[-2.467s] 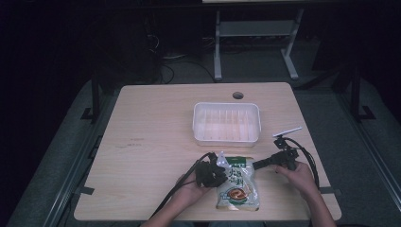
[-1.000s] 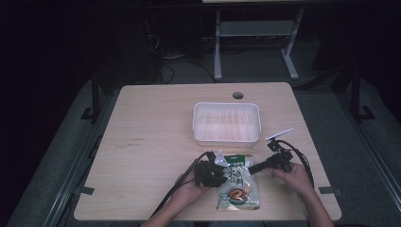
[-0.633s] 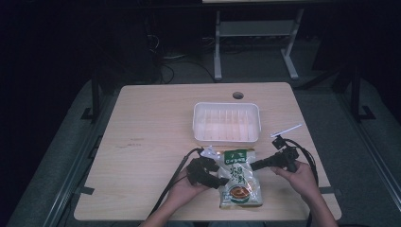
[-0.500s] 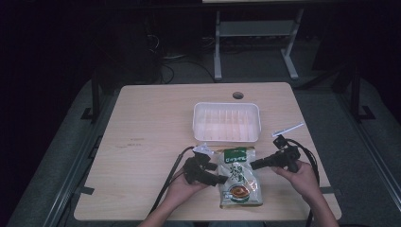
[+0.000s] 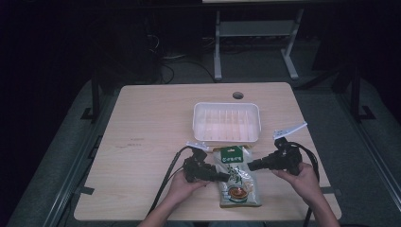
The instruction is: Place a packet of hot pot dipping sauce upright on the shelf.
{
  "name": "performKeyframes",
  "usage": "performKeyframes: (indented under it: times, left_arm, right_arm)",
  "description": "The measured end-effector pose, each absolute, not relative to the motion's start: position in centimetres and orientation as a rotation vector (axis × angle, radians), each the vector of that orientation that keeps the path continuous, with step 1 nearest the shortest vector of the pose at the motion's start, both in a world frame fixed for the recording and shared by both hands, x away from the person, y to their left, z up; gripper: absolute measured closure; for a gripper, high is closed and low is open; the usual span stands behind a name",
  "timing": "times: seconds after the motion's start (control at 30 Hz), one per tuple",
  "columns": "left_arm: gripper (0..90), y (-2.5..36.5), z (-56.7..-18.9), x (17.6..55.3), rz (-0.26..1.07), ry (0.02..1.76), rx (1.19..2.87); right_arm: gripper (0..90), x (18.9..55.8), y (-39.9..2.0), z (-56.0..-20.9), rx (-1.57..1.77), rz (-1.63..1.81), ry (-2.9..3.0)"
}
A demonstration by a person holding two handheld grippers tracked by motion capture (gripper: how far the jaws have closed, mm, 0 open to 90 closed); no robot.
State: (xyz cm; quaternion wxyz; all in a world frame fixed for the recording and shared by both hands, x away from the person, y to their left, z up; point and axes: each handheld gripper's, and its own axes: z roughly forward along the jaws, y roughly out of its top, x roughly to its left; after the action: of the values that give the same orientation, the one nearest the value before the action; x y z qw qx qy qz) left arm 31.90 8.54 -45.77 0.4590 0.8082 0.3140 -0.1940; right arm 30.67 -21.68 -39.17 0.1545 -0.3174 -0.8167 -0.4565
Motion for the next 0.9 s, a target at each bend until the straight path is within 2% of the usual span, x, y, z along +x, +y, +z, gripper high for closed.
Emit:
performKeyframes:
  times: [0.03,0.1,0.33,0.43,0.5,0.9]
  left_arm:
    - [50.6,8.9,-45.8,32.0,-0.494,0.779,1.964]
    - [63.4,9.3,-45.6,31.9,-0.491,0.772,1.932]
    - [78.0,9.6,-45.2,31.8,-0.475,0.747,1.926]
    - [87.8,9.7,-44.6,31.6,-0.482,0.698,1.911]
    - [89.4,9.3,-44.3,31.4,-0.463,0.663,1.945]
    - [90.0,9.0,-43.3,31.1,-0.424,0.621,1.966]
  right_arm:
    - [90.0,30.6,-21.7,-39.1,-0.912,-1.306,-2.344]
    - [89.8,30.5,-22.0,-39.1,-0.909,-1.309,-2.349]
    - [88.2,30.5,-22.0,-39.0,-0.9,-1.263,-2.387]
    - [83.6,30.5,-21.7,-38.9,-0.838,-1.218,-2.404]
    - [80.2,30.6,-21.5,-38.9,-0.799,-1.21,-2.393]
    - [73.7,31.3,-21.0,-37.9,-0.774,-1.238,-2.394]
